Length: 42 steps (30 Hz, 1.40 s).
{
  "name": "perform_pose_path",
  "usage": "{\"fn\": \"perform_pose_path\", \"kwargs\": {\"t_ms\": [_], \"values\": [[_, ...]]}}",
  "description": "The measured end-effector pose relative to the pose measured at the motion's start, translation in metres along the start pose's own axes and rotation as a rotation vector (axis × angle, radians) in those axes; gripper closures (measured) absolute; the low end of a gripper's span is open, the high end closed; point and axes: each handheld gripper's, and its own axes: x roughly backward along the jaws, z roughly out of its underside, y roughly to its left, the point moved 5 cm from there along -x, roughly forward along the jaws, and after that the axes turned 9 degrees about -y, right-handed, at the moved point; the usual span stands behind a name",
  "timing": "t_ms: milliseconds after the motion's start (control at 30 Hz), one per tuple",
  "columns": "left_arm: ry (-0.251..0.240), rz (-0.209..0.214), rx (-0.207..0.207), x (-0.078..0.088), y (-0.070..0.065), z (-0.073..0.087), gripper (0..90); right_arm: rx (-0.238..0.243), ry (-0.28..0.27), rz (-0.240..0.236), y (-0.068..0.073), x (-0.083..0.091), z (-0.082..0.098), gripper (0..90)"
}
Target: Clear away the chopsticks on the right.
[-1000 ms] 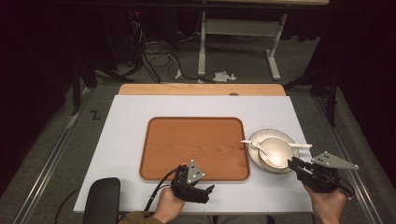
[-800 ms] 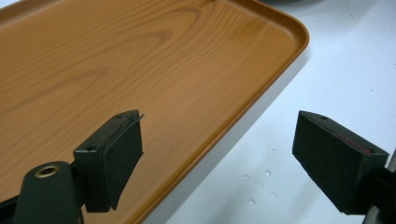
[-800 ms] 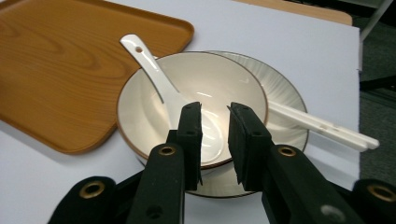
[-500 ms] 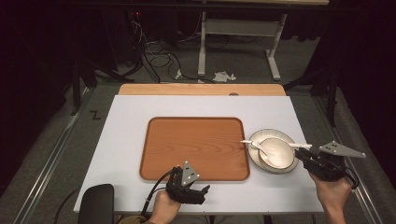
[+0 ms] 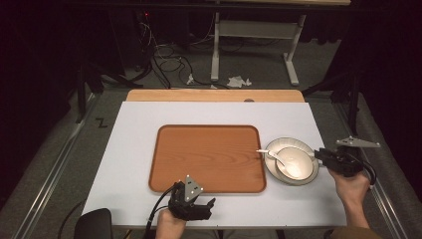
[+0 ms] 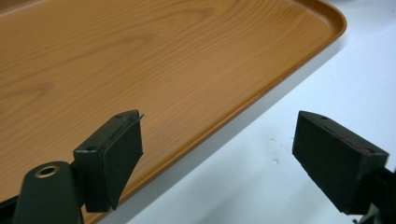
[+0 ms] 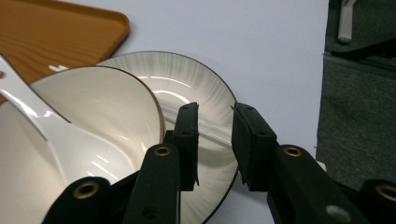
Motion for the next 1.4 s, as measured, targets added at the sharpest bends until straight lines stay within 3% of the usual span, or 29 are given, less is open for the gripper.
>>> {"fn": "perform_pose_path", "kwargs": {"t_ms": [67,267,667,1400], "values": [[0.001,-0.011,0.006,0.002,0.001,0.001,16.3,0.015,0.033,0.003,-0.003,-0.007,0.001,72.4],[0.003,-0.034,0.022,0.007,0.004,0.005,16.3,0.030,0.066,-0.004,-0.007,-0.023,-0.001,72.1],[0.004,-0.053,0.040,0.012,0.005,0.008,16.3,0.040,0.129,-0.024,-0.008,-0.038,-0.001,71.1],[0.017,-0.054,0.043,0.010,0.005,0.011,16.3,0.077,0.159,-0.055,-0.006,-0.055,-0.009,73.9]]}}
